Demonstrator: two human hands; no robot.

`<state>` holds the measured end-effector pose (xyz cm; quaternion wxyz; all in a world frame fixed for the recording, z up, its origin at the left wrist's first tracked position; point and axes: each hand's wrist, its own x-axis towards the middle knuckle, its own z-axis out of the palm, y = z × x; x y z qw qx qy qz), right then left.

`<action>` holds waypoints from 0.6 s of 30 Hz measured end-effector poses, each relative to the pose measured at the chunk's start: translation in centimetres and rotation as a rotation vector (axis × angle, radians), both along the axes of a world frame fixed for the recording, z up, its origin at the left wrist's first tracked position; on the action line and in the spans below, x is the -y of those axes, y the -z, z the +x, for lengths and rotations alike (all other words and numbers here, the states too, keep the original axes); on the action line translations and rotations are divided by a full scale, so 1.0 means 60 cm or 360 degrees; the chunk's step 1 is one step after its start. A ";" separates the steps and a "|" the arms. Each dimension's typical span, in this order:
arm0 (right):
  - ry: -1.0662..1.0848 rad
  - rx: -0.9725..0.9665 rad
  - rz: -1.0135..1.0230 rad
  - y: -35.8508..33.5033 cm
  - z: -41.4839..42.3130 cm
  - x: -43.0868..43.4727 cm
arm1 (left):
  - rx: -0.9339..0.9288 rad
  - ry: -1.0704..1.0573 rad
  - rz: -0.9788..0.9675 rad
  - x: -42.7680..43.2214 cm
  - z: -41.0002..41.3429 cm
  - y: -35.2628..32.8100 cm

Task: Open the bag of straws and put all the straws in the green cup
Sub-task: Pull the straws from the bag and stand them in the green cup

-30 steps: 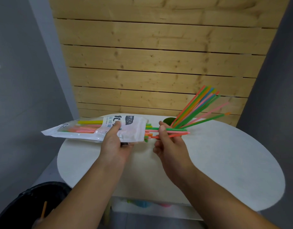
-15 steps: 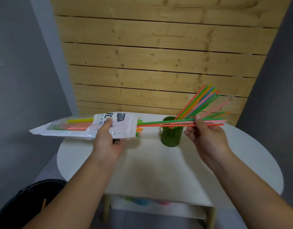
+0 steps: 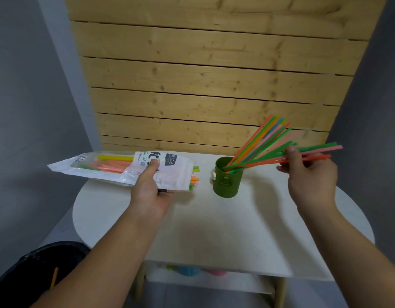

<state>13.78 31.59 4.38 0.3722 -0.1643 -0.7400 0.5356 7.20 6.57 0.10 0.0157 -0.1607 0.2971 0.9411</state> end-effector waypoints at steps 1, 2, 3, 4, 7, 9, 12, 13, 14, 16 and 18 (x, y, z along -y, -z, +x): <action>-0.0015 0.0032 0.0067 -0.001 -0.002 0.003 | -0.0007 0.0010 0.0001 -0.003 0.001 -0.001; -0.0025 0.0070 0.0126 -0.002 -0.006 0.008 | -0.0011 0.0019 0.0001 -0.004 0.002 -0.001; -0.0029 0.0116 0.0181 -0.002 -0.012 0.011 | -0.0011 0.0024 -0.0002 -0.005 0.002 0.000; -0.0034 0.0164 0.0233 -0.001 -0.020 0.014 | -0.0008 0.0025 -0.0005 -0.006 0.002 0.001; -0.0083 0.0252 0.0284 0.006 -0.047 0.021 | -0.0009 0.0031 0.0000 -0.007 0.001 0.003; -0.0105 0.0295 0.0270 0.010 -0.066 0.023 | -0.0015 0.0042 -0.0016 -0.007 0.002 0.004; -0.0172 0.0332 0.0150 0.015 -0.090 0.023 | -0.0030 0.0068 -0.0037 -0.006 0.003 0.006; -0.0195 0.0342 0.0124 0.018 -0.096 0.022 | -0.0036 0.0078 -0.0047 -0.007 0.003 0.006; -0.0224 0.0352 0.0112 0.021 -0.101 0.021 | -0.0042 0.0083 -0.0056 -0.006 0.002 0.007; -0.0285 0.0355 0.0076 0.031 -0.107 0.021 | -0.0061 0.0096 -0.0068 -0.007 0.001 0.006; -0.0325 0.0358 0.0050 0.038 -0.108 0.024 | -0.0105 0.0116 -0.0066 -0.008 0.000 0.007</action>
